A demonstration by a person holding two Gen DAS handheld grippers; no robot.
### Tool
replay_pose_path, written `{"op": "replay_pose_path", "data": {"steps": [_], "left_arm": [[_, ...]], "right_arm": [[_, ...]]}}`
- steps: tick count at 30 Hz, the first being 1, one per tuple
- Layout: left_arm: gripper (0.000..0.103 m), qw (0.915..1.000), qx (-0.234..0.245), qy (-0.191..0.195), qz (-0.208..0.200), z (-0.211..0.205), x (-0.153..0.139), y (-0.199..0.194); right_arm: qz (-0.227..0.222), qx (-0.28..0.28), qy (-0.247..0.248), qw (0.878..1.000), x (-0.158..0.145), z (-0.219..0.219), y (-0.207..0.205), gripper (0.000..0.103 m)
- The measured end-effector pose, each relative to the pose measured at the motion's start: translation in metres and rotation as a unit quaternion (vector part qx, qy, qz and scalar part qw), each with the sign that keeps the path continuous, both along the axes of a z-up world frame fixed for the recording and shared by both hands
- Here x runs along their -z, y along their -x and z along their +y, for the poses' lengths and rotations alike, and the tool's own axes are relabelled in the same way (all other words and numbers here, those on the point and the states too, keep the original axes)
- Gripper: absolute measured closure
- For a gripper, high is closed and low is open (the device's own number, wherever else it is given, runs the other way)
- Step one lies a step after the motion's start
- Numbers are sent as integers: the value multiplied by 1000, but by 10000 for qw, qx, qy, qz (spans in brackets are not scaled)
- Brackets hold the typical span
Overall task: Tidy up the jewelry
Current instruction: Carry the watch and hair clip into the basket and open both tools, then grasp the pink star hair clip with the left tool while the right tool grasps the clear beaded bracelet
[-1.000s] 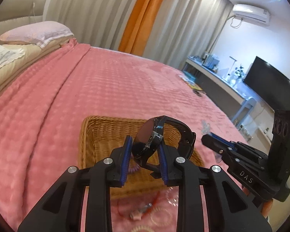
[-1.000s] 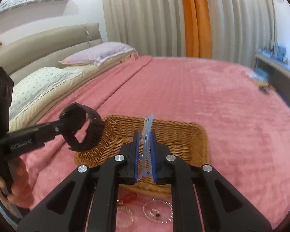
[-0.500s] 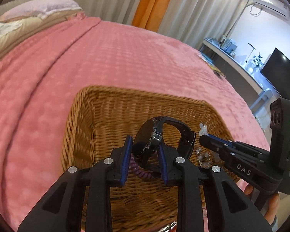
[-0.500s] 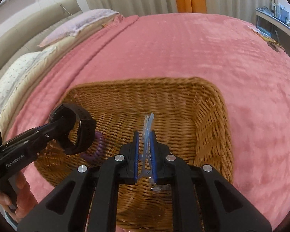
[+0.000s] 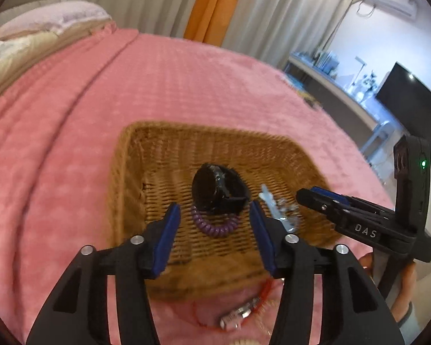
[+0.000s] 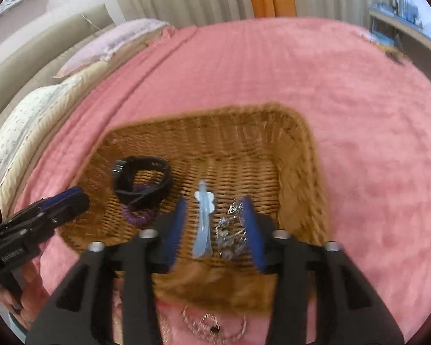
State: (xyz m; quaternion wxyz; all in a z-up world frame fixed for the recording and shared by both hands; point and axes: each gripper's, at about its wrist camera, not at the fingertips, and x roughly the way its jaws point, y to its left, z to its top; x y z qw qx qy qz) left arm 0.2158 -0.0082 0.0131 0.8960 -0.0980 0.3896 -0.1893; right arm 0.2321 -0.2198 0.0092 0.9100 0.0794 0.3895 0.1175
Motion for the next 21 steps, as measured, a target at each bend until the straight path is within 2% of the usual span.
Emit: {"op": "replay_pose_path", "data": {"steps": [4, 5, 6, 8, 10, 13, 17, 21], "left_arm": [[42, 9986, -13, 135, -507, 17, -38, 40], [42, 9980, -26, 160, -610, 20, -46, 49], [42, 9970, -8, 245, -730, 25, -56, 62], [42, 9951, 96, 497, -854, 32, -70, 81], [42, 9935, 134, 575, -973, 36, -82, 98], [42, 9910, 145, 449, -1250, 39, -96, 129], [42, 9911, 57, 274, -1304, 43, -95, 157], [42, 9938, -40, 181, -1098, 53, -71, 173]], "right_arm": [[-504, -60, 32, 9987, -36, 3, 41, 59], [-643, -51, 25, 9979, -45, 4, 54, 55], [-780, 0, 43, 9969, -53, 6, 66, 45], [-1062, 66, 104, 9943, -68, 10, 84, 35], [-1307, 104, 256, 9910, -79, 15, 102, 35], [-1638, 278, 488, 9849, -89, 24, 128, 35], [-1639, 260, 418, 9853, -80, 29, 152, 30], [-1245, 158, 255, 9918, -50, 28, 156, 30]]}}
